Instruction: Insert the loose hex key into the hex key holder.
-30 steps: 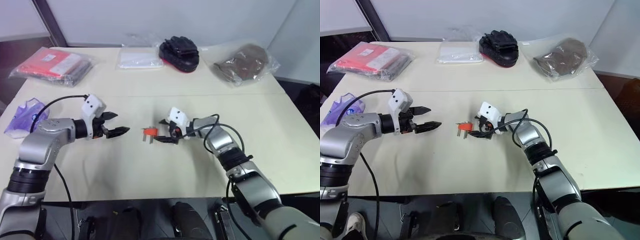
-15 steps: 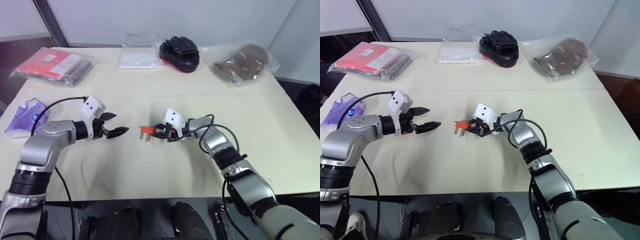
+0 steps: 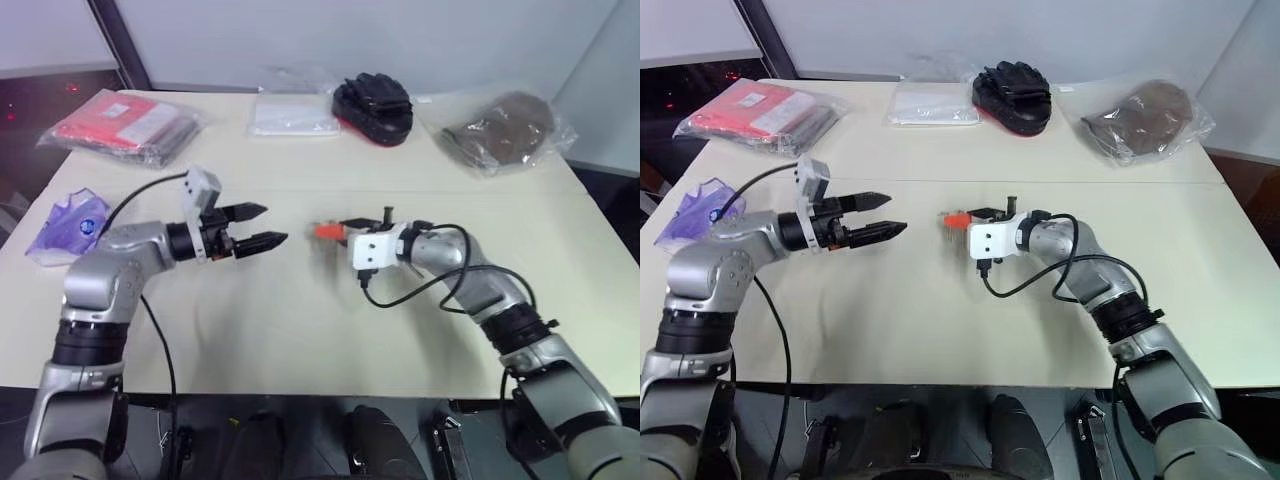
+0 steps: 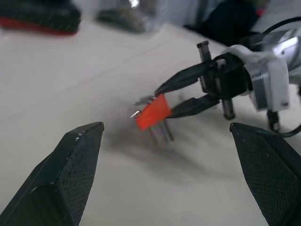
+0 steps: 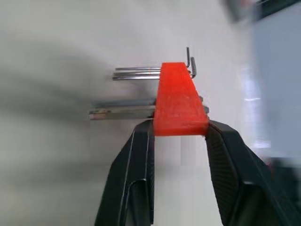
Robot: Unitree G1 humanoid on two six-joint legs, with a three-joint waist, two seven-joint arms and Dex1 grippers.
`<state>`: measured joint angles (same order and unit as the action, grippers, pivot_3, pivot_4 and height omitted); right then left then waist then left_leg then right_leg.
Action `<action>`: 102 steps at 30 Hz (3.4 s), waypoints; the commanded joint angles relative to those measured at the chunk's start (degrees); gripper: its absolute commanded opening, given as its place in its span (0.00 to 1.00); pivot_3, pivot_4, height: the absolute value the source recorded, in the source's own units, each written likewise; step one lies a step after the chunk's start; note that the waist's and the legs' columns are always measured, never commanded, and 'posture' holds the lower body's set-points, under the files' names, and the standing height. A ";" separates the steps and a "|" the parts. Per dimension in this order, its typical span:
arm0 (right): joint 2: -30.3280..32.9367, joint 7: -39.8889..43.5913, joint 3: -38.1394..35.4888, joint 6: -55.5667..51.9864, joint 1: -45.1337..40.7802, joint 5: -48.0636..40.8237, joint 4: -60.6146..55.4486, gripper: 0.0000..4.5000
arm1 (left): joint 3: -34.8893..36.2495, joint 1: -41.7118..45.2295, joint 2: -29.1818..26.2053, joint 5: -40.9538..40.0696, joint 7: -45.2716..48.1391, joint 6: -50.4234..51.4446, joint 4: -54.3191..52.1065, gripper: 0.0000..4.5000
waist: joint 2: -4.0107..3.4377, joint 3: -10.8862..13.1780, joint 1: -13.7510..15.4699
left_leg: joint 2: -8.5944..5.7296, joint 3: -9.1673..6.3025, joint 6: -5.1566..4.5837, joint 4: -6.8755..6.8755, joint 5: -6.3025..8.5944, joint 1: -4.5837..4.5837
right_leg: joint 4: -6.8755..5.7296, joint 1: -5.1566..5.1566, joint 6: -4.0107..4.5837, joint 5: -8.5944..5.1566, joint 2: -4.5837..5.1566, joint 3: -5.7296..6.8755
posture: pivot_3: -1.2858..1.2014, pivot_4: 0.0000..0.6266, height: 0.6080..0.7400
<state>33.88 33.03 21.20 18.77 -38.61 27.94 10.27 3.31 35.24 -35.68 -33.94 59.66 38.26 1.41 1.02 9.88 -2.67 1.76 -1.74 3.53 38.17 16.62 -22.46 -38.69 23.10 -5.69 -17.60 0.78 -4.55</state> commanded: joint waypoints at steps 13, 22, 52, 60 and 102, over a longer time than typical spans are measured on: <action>4.54 -6.96 -7.72 8.48 0.42 3.01 -17.42 0.22 | -3.31 11.36 6.04 1.23 8.24 -6.26 9.22 1.00 | -0.01 0.00 0.22 | -0.02 0.02 0.02 0.02 -0.01 -0.04 | -0.06 0.04 0.01 -0.01 -0.01 -0.04 | 0.52 0.24 1.00; 5.06 -5.52 -8.08 8.59 2.46 3.10 -18.77 0.22 | -4.09 12.40 8.62 0.84 9.40 -6.75 9.25 1.00 | -0.01 0.01 0.13 | 0.00 0.03 0.02 0.02 -0.01 -0.03 | -0.07 0.05 0.01 -0.01 -0.03 -0.06 | 0.52 0.24 1.00; 5.36 -3.37 -9.75 6.98 3.44 2.30 -22.91 0.22 | -5.96 10.85 11.43 3.07 9.35 -6.86 9.46 0.03 | -0.01 0.00 0.19 | -0.01 0.02 0.02 0.04 -0.02 -0.03 | -0.07 0.03 0.01 -0.01 -0.03 -0.06 | 0.52 0.24 1.00; 6.28 -2.95 -9.61 7.25 3.99 3.75 -22.82 0.95 | -5.93 10.59 11.75 3.48 9.16 -7.49 9.05 0.00 | -0.01 0.00 0.21 | -0.01 0.02 0.02 0.04 -0.02 -0.03 | -0.07 0.02 0.01 -0.01 -0.02 -0.06 | 0.52 0.24 1.00; -10.50 -3.58 -20.38 -75.40 13.39 -34.18 -21.64 0.78 | -3.56 4.74 11.03 4.71 -1.52 -9.79 -0.93 0.00 | -0.03 -0.02 0.15 | 0.00 -0.01 0.01 0.04 -0.02 0.01 | -0.25 0.04 0.02 -0.02 -0.10 -0.07 | 0.52 0.24 1.00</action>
<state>23.62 29.90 0.93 -57.46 -23.95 -5.43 -11.32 -1.24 39.80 -24.36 -28.13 58.43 28.47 2.70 0.99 9.86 -2.51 1.76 -1.76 3.54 38.21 16.61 -22.45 -38.94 23.14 -5.66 -17.63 0.69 -4.62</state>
